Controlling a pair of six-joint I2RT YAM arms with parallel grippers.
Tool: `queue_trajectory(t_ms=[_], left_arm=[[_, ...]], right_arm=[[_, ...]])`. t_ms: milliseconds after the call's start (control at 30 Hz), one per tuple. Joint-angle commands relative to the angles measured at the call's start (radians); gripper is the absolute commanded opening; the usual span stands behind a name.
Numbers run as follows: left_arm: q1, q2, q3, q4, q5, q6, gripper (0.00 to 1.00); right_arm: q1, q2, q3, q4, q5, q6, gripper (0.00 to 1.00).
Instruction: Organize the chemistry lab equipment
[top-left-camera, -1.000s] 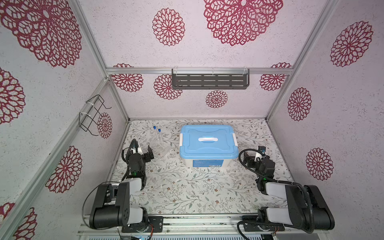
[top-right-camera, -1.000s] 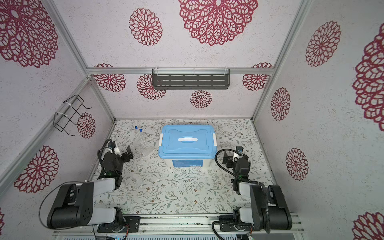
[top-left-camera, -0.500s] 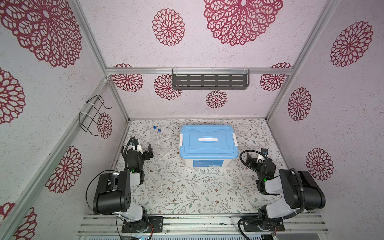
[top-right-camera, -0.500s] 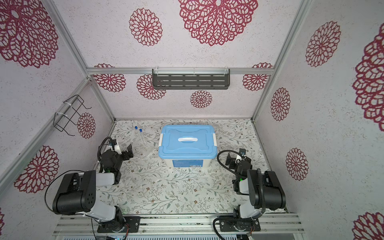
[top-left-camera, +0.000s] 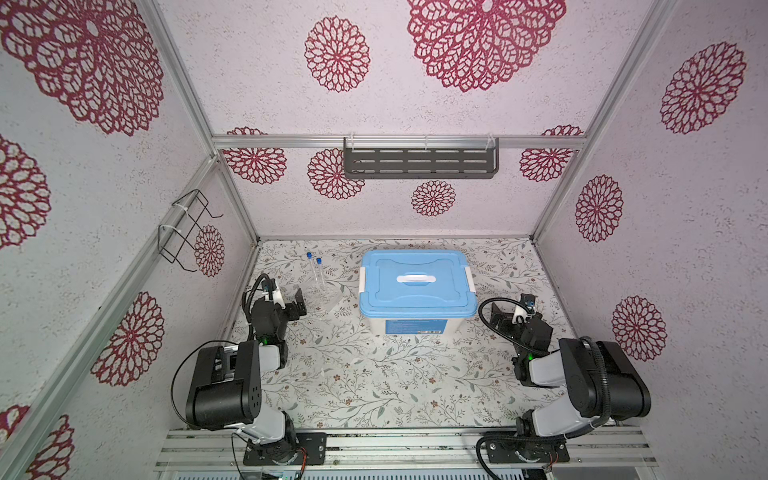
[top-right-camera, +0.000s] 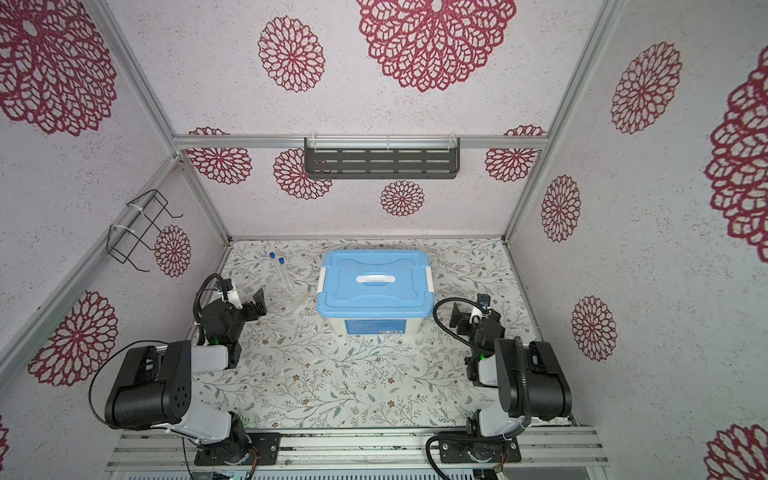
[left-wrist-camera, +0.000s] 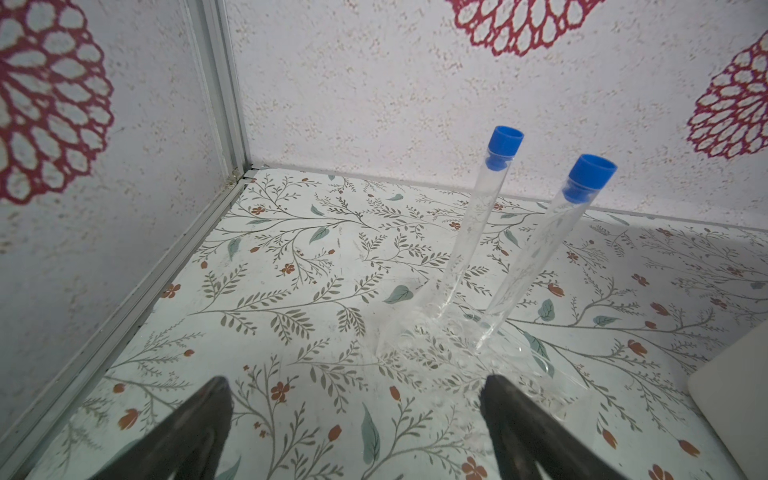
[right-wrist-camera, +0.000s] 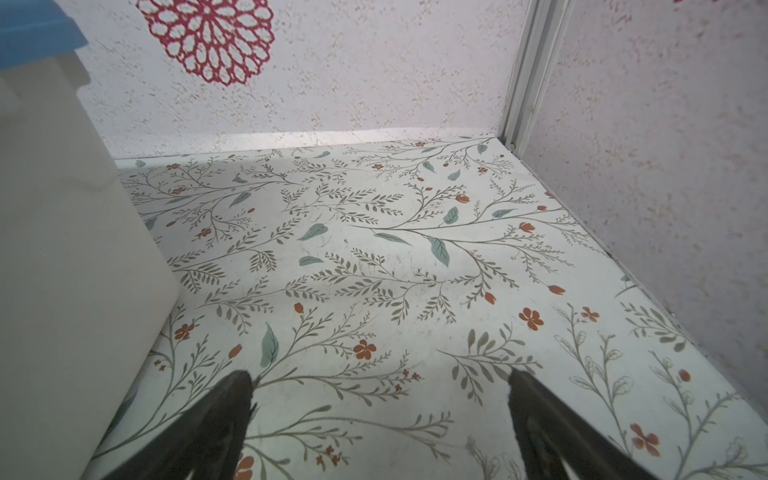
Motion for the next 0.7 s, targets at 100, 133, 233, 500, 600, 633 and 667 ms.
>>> queue_trajectory(t_ms=[100,133,233,500,600,633,667], left_arm=[[-0.007,-0.001,0.003,-0.001,-0.024,0.017,0.97],[-0.006,-0.001,0.003,-0.001,-0.024,0.016,0.97],[-0.006,-0.002,0.005,-0.002,-0.025,0.016,0.97],[-0.006,-0.002,0.005,-0.001,-0.023,0.015,0.97],[-0.006,0.000,0.005,-0.001,-0.024,0.015,0.98],[-0.005,-0.001,0.004,-0.001,-0.025,0.015,0.97],[-0.006,-0.001,0.005,-0.001,-0.024,0.015,0.97]], right_arm=[[0.003,-0.016,0.017,0.030,-0.009,-0.003,0.99],[0.003,-0.015,0.019,0.030,-0.009,-0.003,0.99],[0.003,-0.017,0.019,0.029,-0.008,-0.003,0.99],[0.013,-0.012,0.035,-0.002,0.013,-0.009,0.99],[0.034,-0.012,0.050,-0.029,0.058,-0.020,0.99],[0.034,-0.012,0.050,-0.029,0.060,-0.019,0.99],[0.034,-0.012,0.050,-0.030,0.060,-0.020,0.99]])
